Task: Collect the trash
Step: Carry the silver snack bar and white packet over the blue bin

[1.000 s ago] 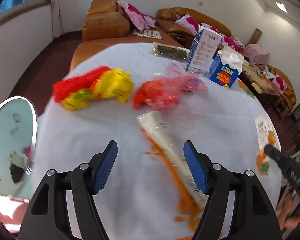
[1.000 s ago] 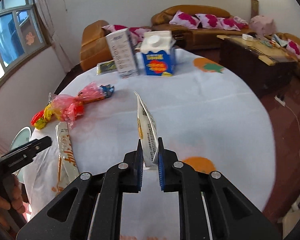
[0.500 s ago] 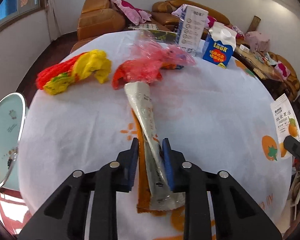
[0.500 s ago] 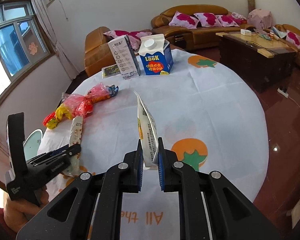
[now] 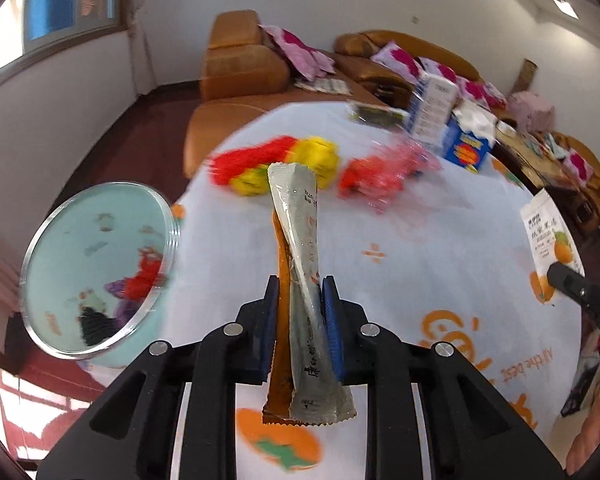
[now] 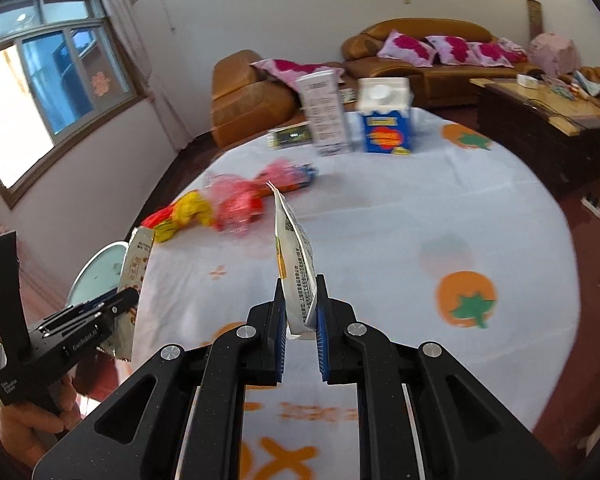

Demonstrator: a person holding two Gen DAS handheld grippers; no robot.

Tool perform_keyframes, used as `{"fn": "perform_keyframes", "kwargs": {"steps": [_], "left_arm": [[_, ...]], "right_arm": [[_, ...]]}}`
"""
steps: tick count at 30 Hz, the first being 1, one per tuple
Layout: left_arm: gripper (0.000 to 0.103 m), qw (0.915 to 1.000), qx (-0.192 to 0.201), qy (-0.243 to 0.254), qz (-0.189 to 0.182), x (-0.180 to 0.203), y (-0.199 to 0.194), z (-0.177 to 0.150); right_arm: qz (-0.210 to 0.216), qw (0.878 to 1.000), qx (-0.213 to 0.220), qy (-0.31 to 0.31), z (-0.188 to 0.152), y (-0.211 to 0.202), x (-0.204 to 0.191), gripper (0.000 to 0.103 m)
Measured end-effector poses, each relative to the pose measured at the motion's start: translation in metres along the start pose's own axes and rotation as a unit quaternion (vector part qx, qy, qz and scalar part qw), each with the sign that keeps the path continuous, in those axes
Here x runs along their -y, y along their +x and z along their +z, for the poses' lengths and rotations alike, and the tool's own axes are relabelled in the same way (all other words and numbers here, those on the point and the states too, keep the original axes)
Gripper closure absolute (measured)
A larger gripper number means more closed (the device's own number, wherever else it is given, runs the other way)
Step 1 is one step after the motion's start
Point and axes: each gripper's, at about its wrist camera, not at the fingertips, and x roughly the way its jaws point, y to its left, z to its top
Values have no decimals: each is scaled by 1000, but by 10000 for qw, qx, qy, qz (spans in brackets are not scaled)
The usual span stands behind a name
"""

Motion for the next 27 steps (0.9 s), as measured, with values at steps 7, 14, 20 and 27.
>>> {"fn": "perform_keyframes", "kwargs": {"steps": [7, 14, 20, 27], "left_arm": [[82, 9985, 174, -309, 422, -48, -17, 2], [82, 9958, 304, -537, 676, -86, -34, 1], [82, 9936, 313, -712, 815, -108, -38, -2], [82, 9914, 331, -848, 943, -129, -43, -5]], "right_arm": [[303, 9991, -161, -244, -3, 15, -44, 89], [612, 9963, -233, -557, -4, 25, -90, 89], [846, 9930, -297, -773, -4, 34, -125, 89], [1020, 9896, -339, -960, -3, 42, -156, 89]]}}
